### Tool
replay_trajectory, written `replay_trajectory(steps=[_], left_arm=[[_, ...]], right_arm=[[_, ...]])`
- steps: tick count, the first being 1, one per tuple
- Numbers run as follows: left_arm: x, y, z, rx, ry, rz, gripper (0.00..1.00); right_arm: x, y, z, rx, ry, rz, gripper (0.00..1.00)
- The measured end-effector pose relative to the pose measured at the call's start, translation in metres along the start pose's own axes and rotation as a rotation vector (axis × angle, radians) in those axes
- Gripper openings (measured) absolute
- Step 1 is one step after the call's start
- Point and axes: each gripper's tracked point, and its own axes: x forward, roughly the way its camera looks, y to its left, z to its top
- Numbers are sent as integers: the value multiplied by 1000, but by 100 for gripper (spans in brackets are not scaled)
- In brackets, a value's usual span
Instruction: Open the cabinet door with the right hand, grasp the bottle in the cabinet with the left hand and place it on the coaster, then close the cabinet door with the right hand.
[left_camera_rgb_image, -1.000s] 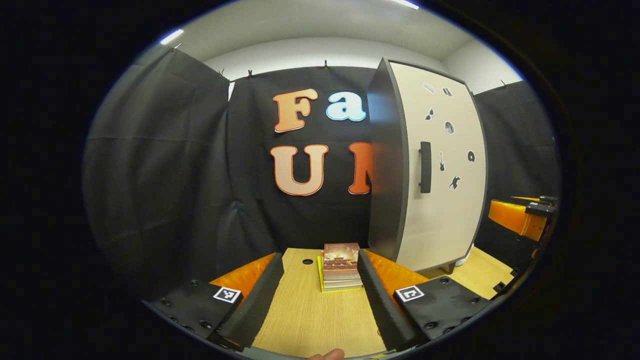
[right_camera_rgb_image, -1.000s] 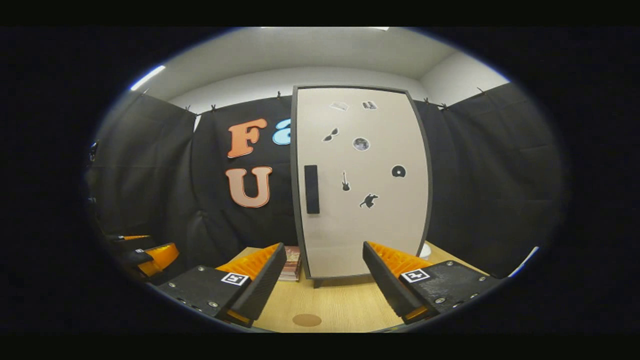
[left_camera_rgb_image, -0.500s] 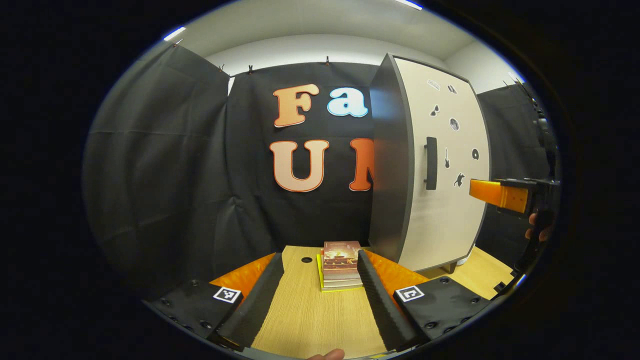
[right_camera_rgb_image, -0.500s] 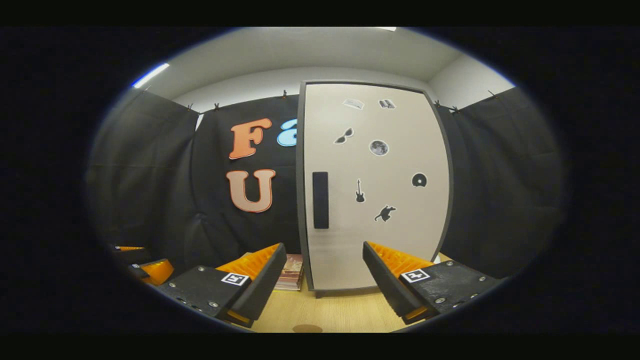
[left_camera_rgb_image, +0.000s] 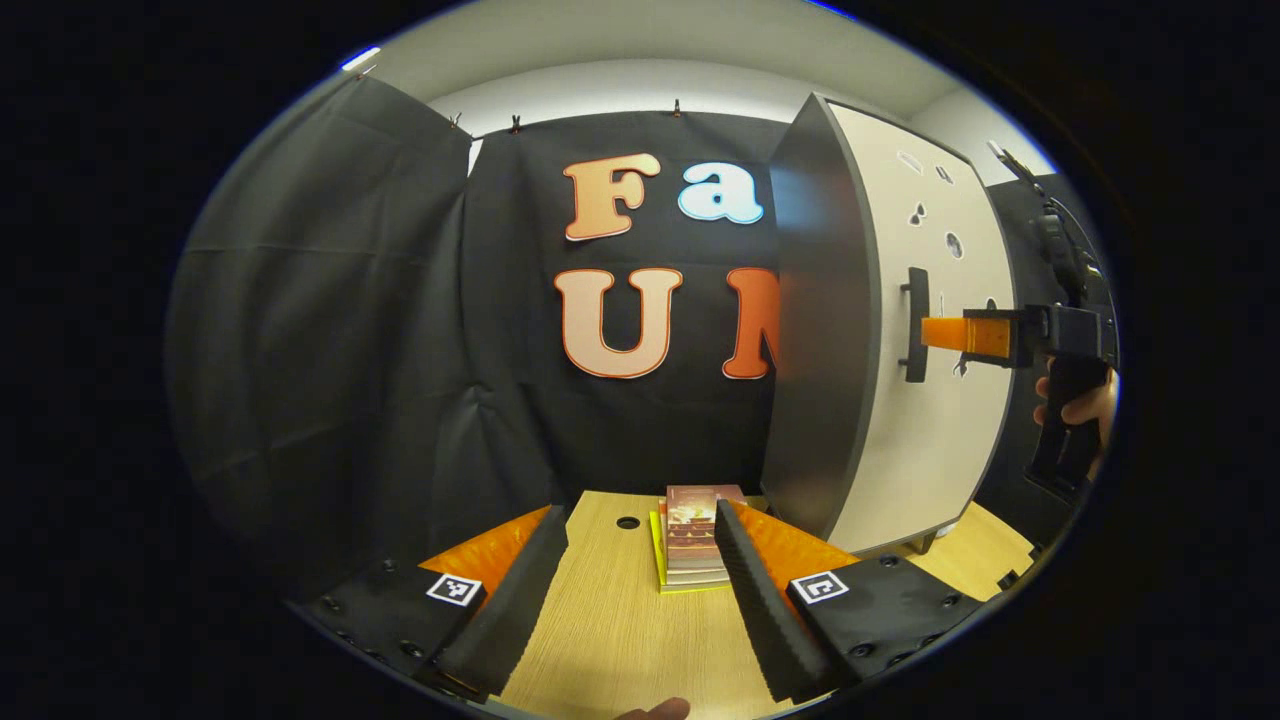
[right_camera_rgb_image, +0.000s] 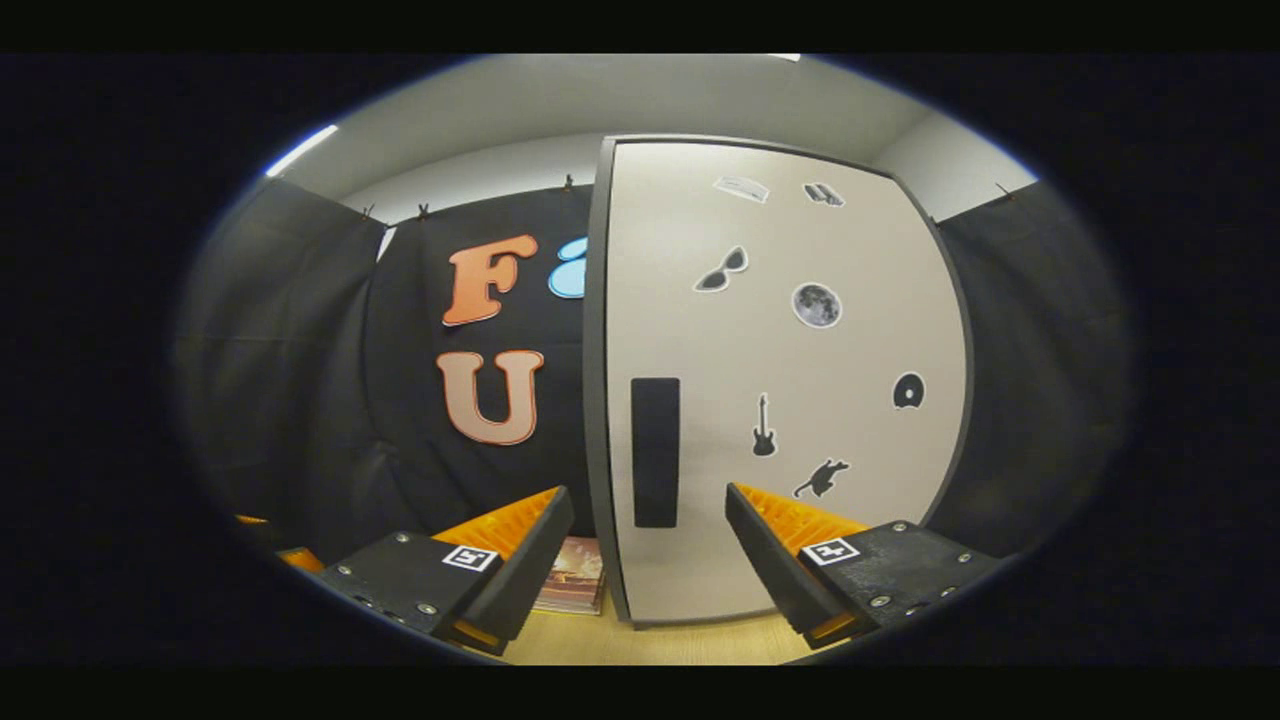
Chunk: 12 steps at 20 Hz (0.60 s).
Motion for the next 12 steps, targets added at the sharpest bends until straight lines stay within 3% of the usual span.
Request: replay_trajectory(steps=[3, 4, 6, 10, 11, 12], left_arm=[[17, 13, -5, -1, 14, 14, 96], [21, 17, -6, -2, 17, 21, 96], [30, 25, -11, -6, 32, 30, 96], [41, 34, -18, -12, 53, 37, 96], [42, 35, -18, -11, 53, 36, 96], [42, 36, -18, -9, 52, 34, 97]], right_arm=[[29, -2, -1, 10, 8, -15, 95], [38, -4, -1, 5, 9, -26, 88], [49, -5, -2, 11, 12, -34, 90], [60, -6, -3, 39, 13, -45, 71], [61, -8, -4, 34, 16, -53, 57], [60, -8, -3, 35, 13, -55, 51]])
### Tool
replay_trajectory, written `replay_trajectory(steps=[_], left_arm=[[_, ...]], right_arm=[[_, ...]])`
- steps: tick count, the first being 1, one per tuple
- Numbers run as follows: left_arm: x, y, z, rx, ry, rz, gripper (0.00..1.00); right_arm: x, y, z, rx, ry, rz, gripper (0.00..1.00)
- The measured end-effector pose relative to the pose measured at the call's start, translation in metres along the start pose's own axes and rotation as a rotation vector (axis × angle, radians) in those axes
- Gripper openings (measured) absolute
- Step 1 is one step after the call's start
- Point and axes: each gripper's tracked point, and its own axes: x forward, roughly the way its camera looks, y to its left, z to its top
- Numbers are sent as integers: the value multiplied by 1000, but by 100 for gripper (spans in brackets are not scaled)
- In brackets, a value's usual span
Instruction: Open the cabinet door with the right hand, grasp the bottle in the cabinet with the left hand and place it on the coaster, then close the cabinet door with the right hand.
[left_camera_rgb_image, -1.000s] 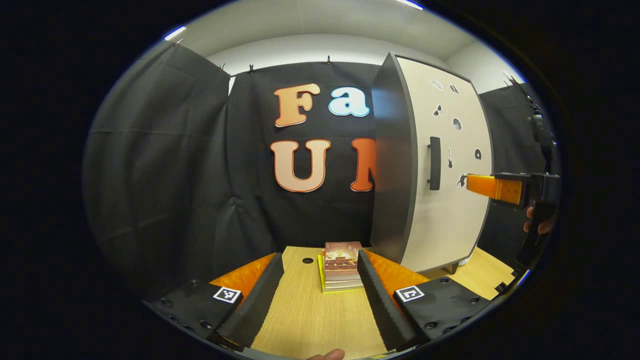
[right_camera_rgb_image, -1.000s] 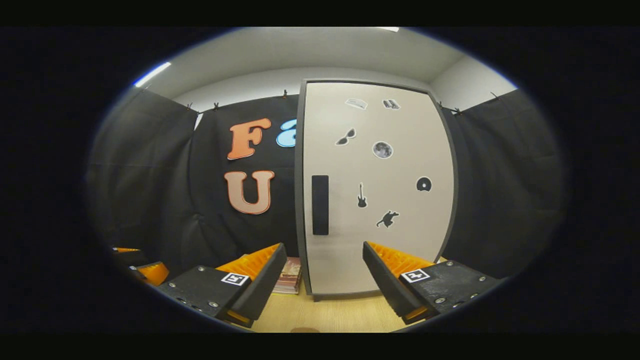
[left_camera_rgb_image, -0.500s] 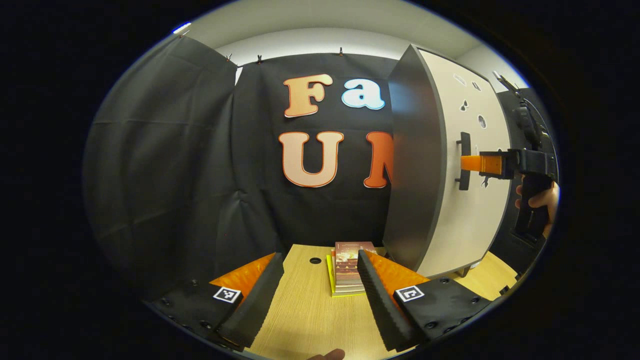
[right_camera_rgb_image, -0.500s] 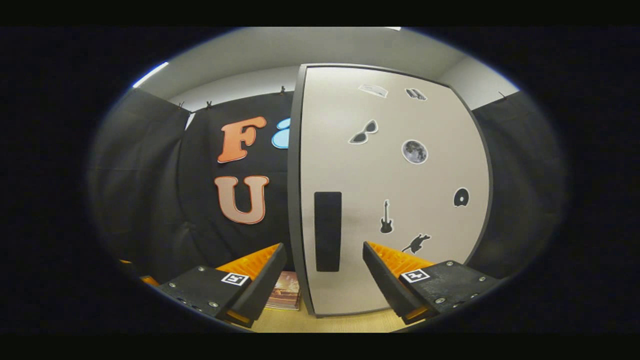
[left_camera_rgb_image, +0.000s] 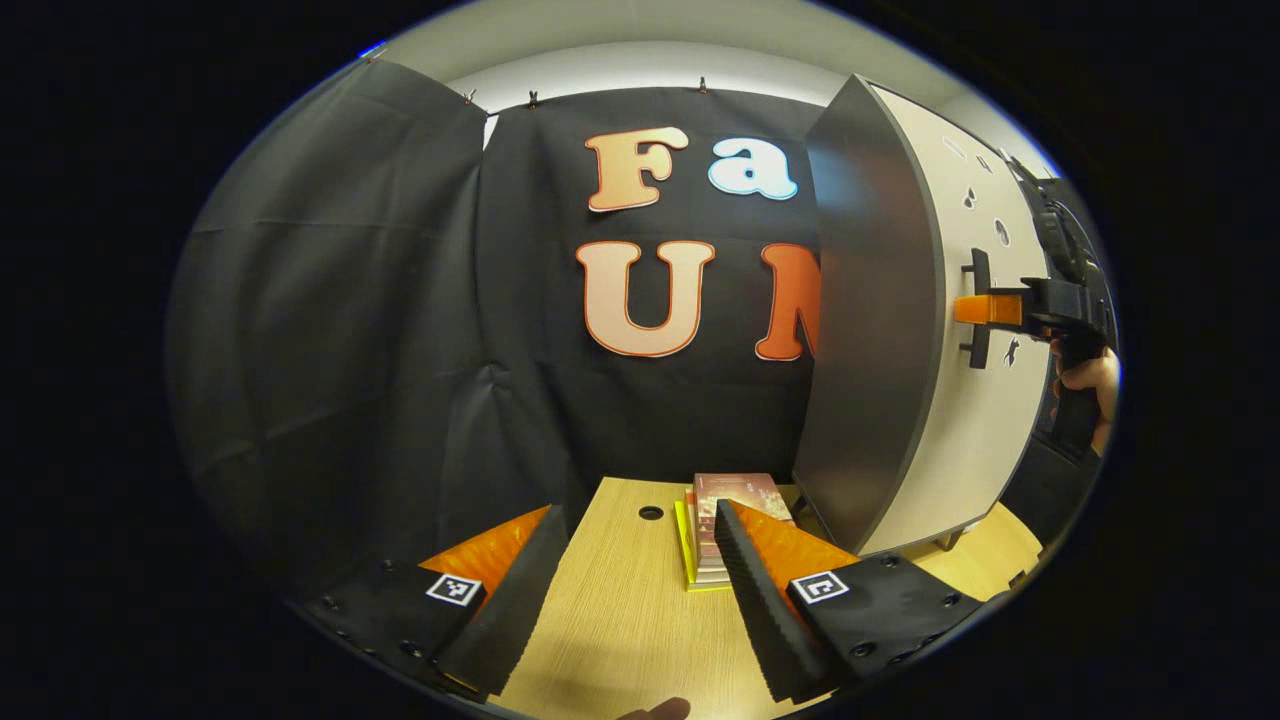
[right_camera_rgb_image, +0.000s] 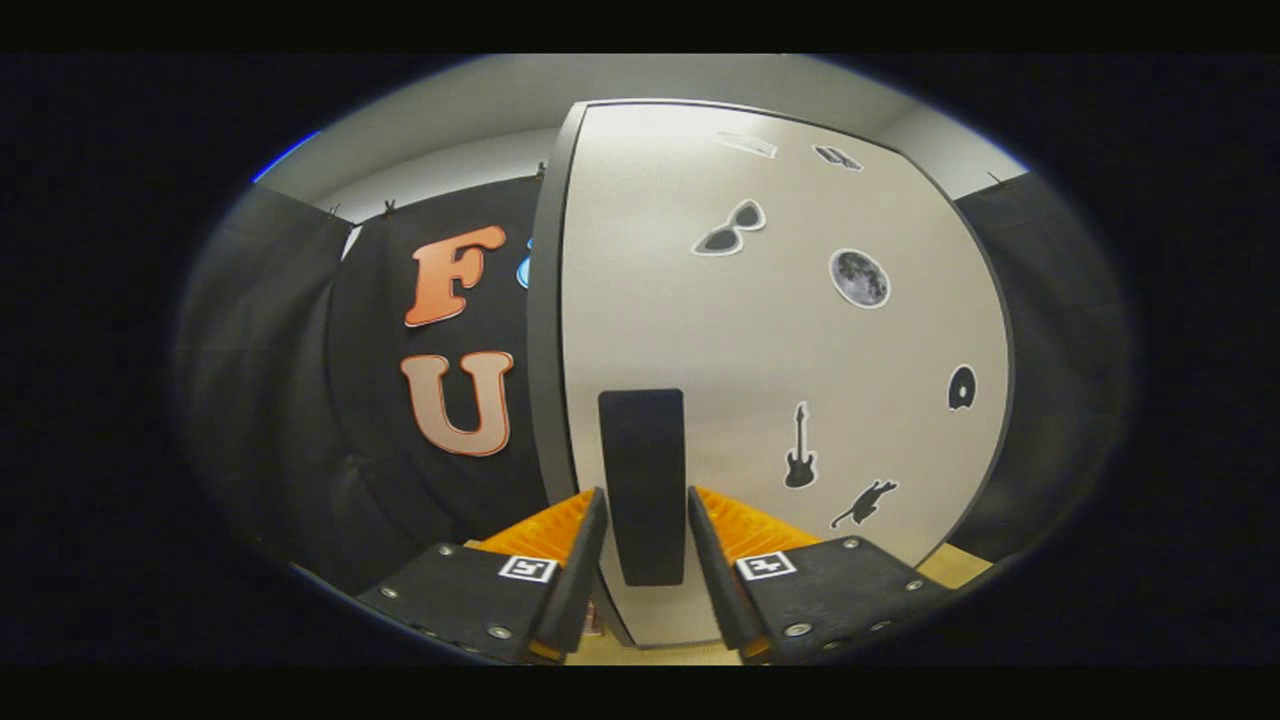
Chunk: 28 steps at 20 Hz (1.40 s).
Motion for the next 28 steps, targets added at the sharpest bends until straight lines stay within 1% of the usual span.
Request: replay_trajectory(steps=[1, 6, 7, 8, 10, 11, 12, 13, 14, 15, 16, 17, 18, 19, 20, 21, 22, 23, 24, 25, 26, 27, 28], left_arm=[[0, 0, 0, 2, 0, -1, 97], [-2, -3, -2, 9, 2, -20, 97], [-3, -4, -1, 11, 0, -25, 96], [-5, -6, 0, 13, -1, -30, 96], [-17, -13, 0, 18, -2, -44, 96], [-24, -17, -2, 22, -1, -55, 99], [-26, -20, -2, 26, -1, -66, 99], [-31, -25, -2, 33, -5, -77, 96], [-40, -32, -2, 40, -10, -87, 96], [-47, -38, -2, 46, -13, -97, 99], [-54, -44, -4, 50, -13, -109, 99], [-61, -51, -5, 52, -13, -120, 96], [-67, -56, -5, 55, -12, -132, 96], [-74, -63, -4, 59, -13, -143, 99], [-80, -69, -4, 65, -14, -153, 96], [-86, -76, -1, 69, -19, -162, 96], [-92, -83, 0, 74, -25, -172, 99], [-98, -90, 2, 81, -30, -177, 99], [-105, -96, 3, 88, -35, -180, 96], [-110, -102, 2, 92, -37, -183, 96], [-116, -107, 1, 97, -38, -185, 94], [-122, -114, 0, 101, -35, -187, 94], [-126, -122, -1, 103, -32, -191, 94]], right_arm=[[0, 0, -1, -1, 4, 0, 36], [-5, -2, -1, 0, 17, -6, 33], [-8, -3, -1, 2, 16, -9, 27], [-10, -4, -1, 2, 15, -9, 31], [-17, -5, -1, 12, 15, -11, 29], [-24, -5, 0, 25, 20, -11, 25], [-28, -5, 0, 32, 22, -9, 24], [-36, -5, 0, 41, 25, -11, 25], [-53, -8, 2, 44, 25, -15, 25], [-68, -16, 2, 47, 24, -22, 24], [-88, -30, 0, 50, 26, -30, 24], [-105, -39, -2, 51, 26, -36, 24], [-120, -50, -3, 59, 24, -47, 24], [-133, -58, -5, 65, 31, -48, 24], [-143, -68, -4, 71, 30, -54, 23], [-154, -78, -5, 72, 33, -58, 21], [-161, -85, -5, 74, 34, -62, 21], [-172, -94, -6, 79, 38, -67, 21], [-179, -100, -5, 80, 34, -71, 18], [-186, -106, -5, 79, 29, -73, 21], [-194, -114, -5, 83, 27, -75, 18], [-203, -122, -5, 89, 30, -76, 20], [-211, -132, -5, 88, 28, -77, 20]])
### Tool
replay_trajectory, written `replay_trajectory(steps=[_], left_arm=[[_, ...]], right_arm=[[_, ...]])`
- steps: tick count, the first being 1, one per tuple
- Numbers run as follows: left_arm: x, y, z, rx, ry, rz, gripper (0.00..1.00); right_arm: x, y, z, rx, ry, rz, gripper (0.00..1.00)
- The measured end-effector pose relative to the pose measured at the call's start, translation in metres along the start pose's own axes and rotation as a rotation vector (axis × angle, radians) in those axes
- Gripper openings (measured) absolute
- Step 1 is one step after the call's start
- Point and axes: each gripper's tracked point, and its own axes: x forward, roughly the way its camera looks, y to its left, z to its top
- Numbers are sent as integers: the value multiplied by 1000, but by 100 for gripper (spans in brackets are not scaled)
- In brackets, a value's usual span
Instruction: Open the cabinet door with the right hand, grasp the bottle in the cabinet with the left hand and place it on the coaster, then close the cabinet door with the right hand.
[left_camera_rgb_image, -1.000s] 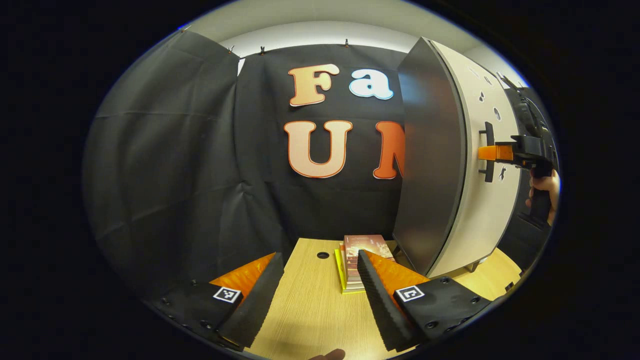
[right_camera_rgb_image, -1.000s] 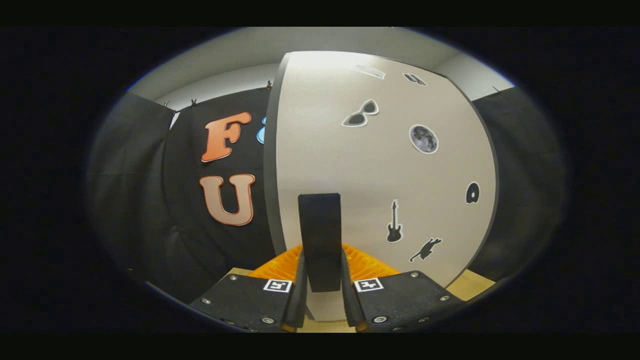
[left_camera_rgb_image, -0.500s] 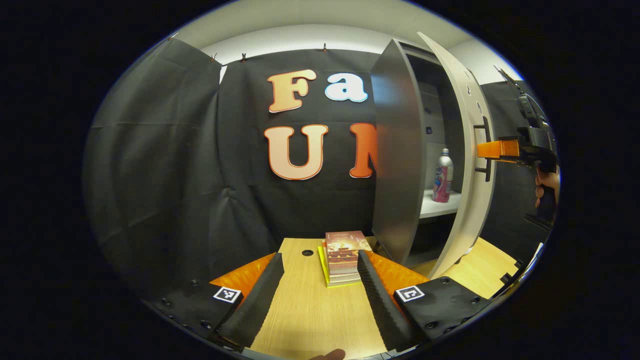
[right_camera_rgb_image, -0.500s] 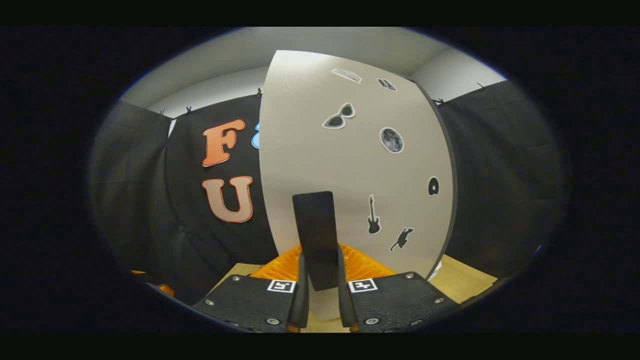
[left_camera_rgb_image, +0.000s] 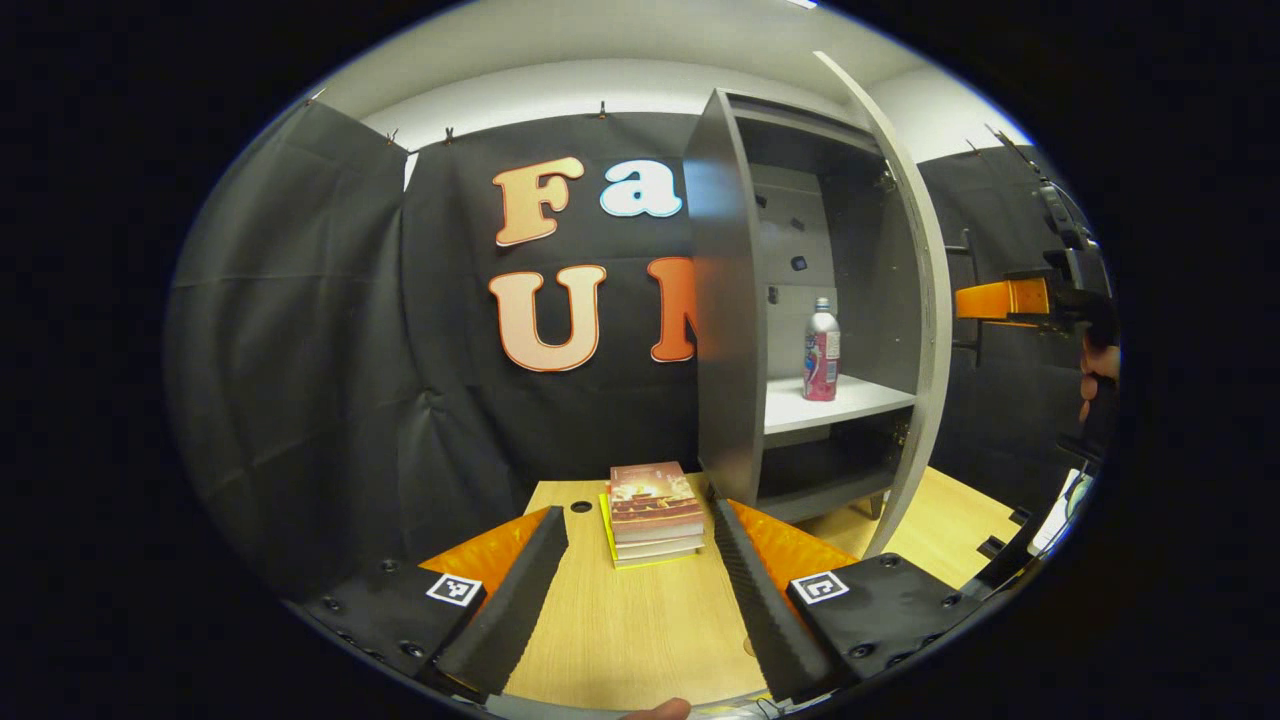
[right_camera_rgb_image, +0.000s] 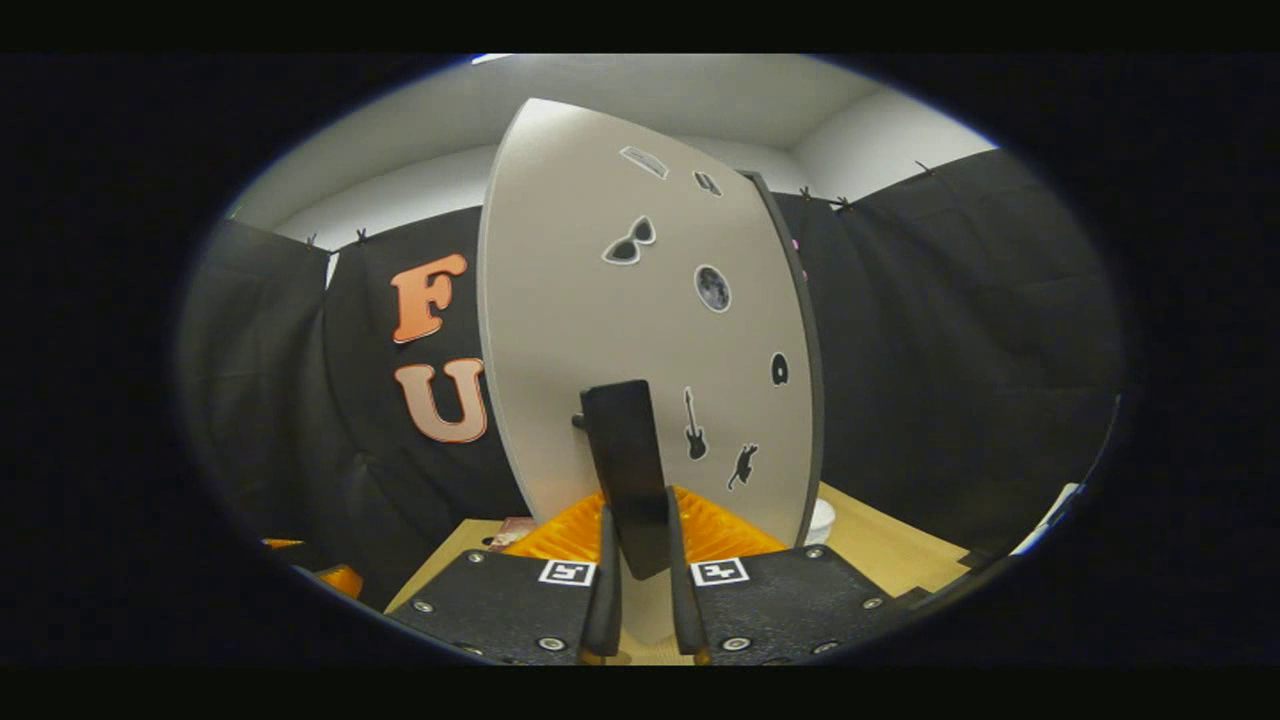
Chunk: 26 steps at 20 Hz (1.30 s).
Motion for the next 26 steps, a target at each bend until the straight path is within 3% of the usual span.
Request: replay_trajectory(steps=[8, 9, 14, 15, 18, 19, 20, 21, 26], left_arm=[[-18, -74, 0, -1, 0, -35, 94], [-19, -83, 0, -4, -1, -38, 94], [-20, -126, -6, 2, 13, -44, 94], [-20, -135, -8, 7, 19, -48, 94], [-19, -152, -8, 17, 20, -48, 94], [-18, -157, -7, 18, 17, -46, 95], [-17, -161, -6, 19, 16, -45, 96], [-15, -164, -6, 20, 14, -42, 98], [-12, -179, -5, 18, 18, -39, 96]], right_arm=[[-31, -67, 8, -6, -36, -15, 17], [-33, -76, 9, 0, -37, -13, 12], [-42, -129, 6, -40, -31, -7, 17], [-45, -141, 8, -47, -24, -15, 7], [-45, -177, 15, -19, -22, -20, 8], [-44, -188, 17, -15, -31, -20, 12], [-44, -199, 18, -13, -31, -14, 12], [-42, -210, 19, -11, -34, -2, 6], [-41, -236, 20, 12, -34, 66, 3]])
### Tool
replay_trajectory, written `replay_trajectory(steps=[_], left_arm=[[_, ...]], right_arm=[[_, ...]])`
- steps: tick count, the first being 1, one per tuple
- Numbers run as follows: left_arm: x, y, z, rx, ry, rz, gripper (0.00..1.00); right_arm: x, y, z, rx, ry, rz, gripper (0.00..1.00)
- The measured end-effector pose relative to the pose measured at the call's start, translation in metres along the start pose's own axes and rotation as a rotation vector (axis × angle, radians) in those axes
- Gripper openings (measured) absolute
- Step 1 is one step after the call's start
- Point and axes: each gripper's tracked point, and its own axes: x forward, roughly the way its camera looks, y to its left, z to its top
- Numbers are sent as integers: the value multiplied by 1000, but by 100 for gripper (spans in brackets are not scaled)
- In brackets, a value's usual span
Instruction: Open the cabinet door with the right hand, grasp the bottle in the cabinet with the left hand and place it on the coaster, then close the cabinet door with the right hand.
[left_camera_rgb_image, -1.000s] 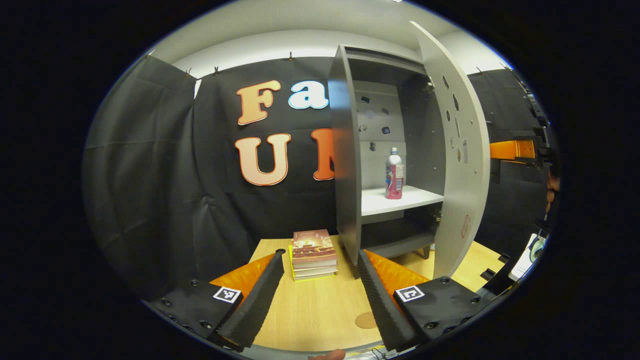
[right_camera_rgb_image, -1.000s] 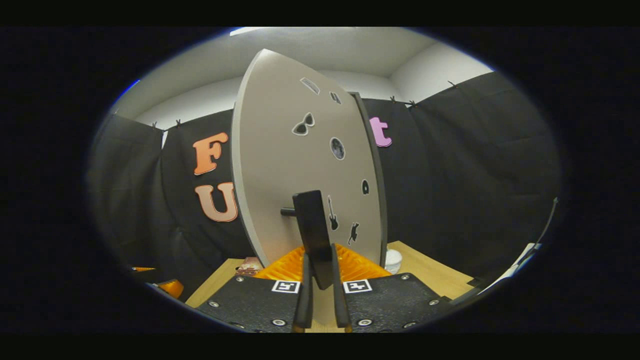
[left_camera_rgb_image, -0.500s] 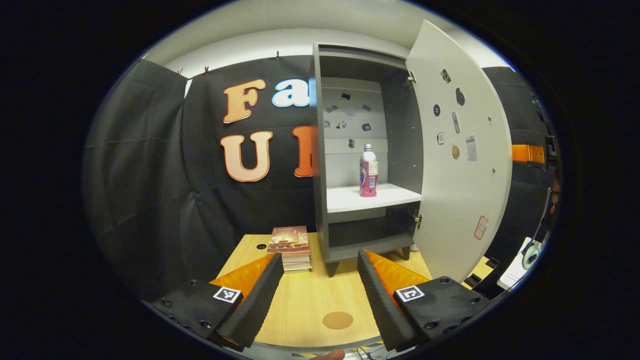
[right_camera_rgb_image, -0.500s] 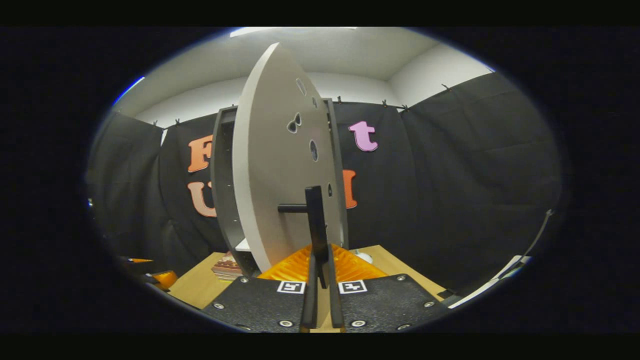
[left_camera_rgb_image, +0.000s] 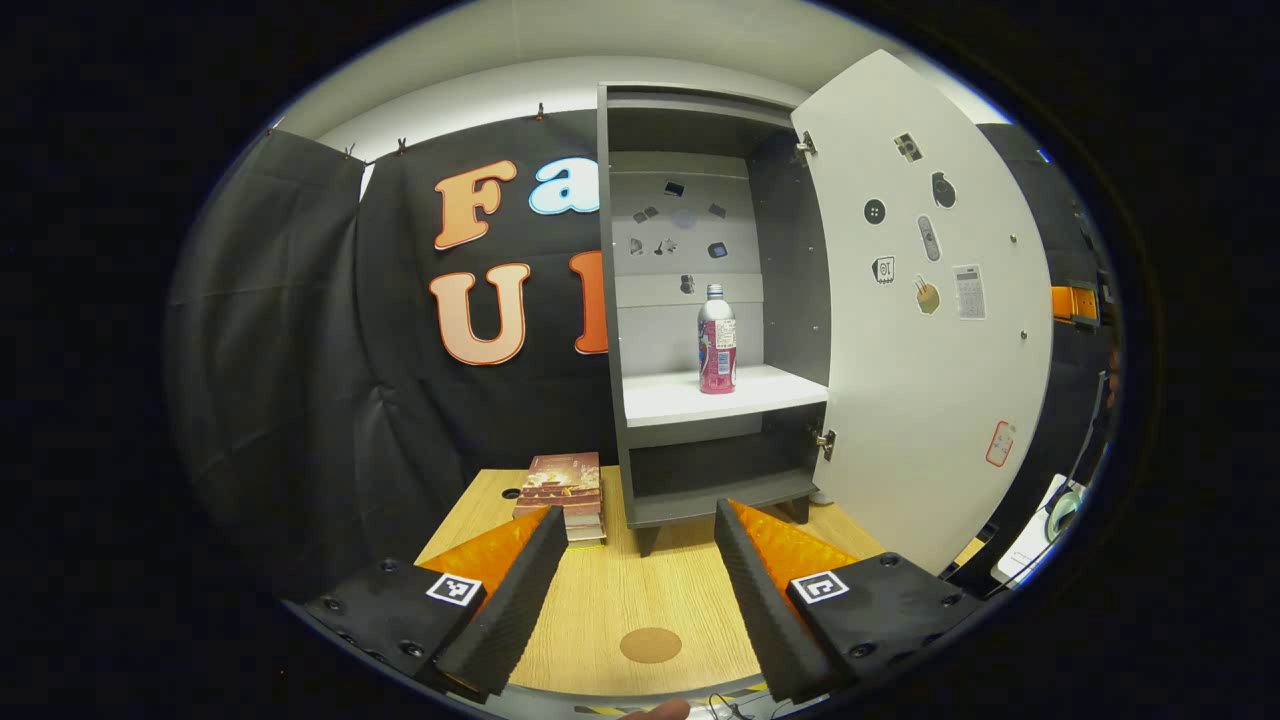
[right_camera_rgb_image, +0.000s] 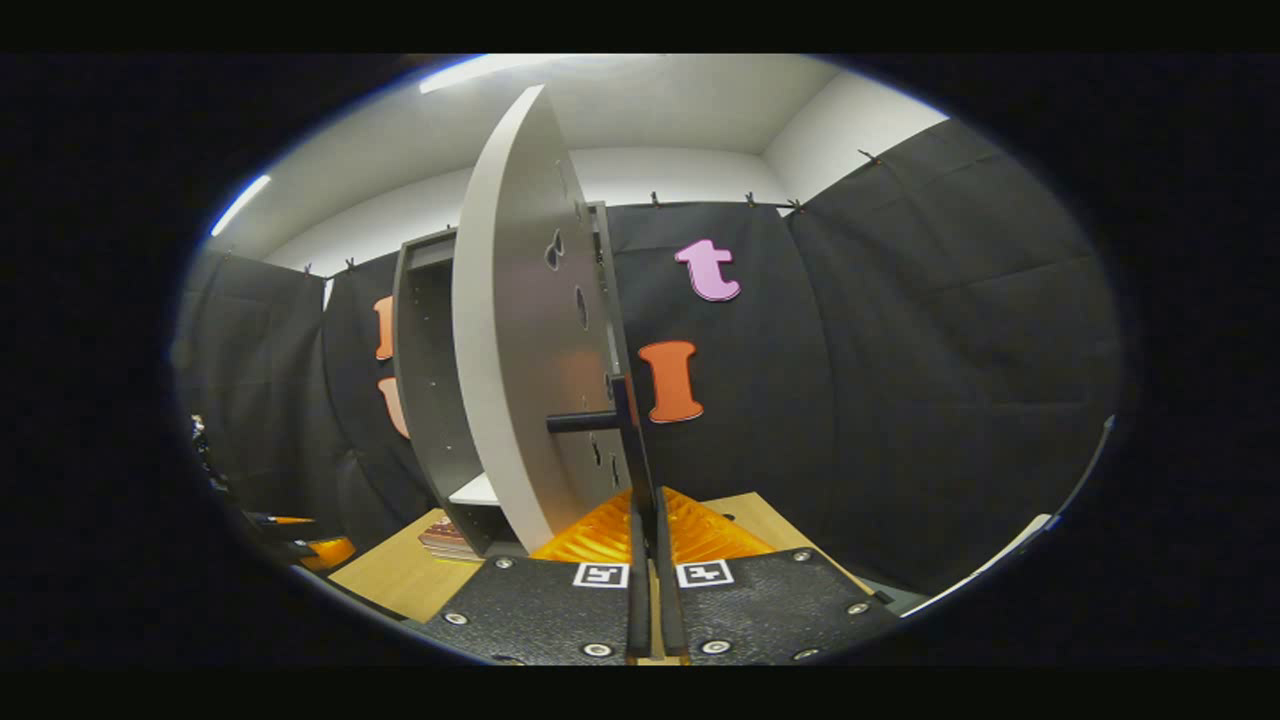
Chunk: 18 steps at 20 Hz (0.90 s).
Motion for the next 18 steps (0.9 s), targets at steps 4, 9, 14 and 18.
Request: replay_trajectory(steps=[4, 9, 14, 18], left_arm=[[1, -4, 4, -10, -4, 6, 96], [10, -8, 8, -1, -10, 13, 96], [30, -17, 21, -3, -34, -3, 96], [69, -31, 42, -14, -73, -41, 94]], right_arm=[[2, -9, 1, 1, 1, 28, 0], [4, -11, 0, -1, -1, 43, 4], [-3, -4, -3, -20, -18, -6, 4], [-34, -8, 5, -49, -50, -79, 5]])
